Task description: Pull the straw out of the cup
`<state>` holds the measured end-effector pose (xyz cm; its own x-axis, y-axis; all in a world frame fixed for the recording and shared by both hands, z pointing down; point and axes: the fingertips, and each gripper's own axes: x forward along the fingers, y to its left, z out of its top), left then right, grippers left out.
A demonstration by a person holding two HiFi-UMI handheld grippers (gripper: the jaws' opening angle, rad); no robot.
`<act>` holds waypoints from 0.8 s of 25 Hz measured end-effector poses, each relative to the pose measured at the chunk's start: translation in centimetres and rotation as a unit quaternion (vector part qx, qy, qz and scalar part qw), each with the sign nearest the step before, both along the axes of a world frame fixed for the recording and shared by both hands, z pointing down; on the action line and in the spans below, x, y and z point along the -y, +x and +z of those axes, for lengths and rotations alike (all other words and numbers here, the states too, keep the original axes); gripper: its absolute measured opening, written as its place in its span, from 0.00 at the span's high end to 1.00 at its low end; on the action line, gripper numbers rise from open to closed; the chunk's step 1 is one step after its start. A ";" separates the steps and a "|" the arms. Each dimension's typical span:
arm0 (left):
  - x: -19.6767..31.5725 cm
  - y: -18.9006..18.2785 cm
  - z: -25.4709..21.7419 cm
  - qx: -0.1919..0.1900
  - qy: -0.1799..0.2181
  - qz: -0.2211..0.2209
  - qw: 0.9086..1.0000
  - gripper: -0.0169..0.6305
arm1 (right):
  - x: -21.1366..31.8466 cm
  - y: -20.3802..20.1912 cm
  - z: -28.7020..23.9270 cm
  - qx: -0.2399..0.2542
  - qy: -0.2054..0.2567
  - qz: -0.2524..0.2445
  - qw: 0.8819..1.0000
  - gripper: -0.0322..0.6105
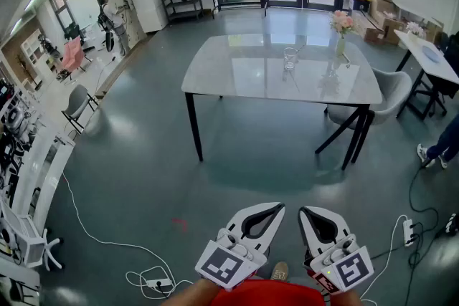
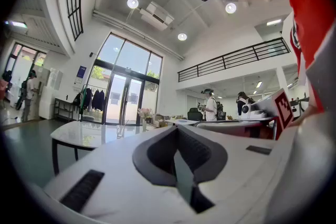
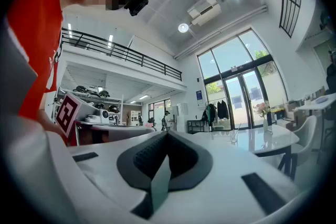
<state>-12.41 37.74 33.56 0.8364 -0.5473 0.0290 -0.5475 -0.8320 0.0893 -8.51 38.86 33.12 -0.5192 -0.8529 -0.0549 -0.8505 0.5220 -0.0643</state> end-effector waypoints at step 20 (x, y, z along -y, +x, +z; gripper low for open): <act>1.2 3.1 -0.5 0.013 0.014 -0.017 1.000 0.93 | 0.7 4.1 -0.9 0.027 0.014 -0.002 1.000 0.96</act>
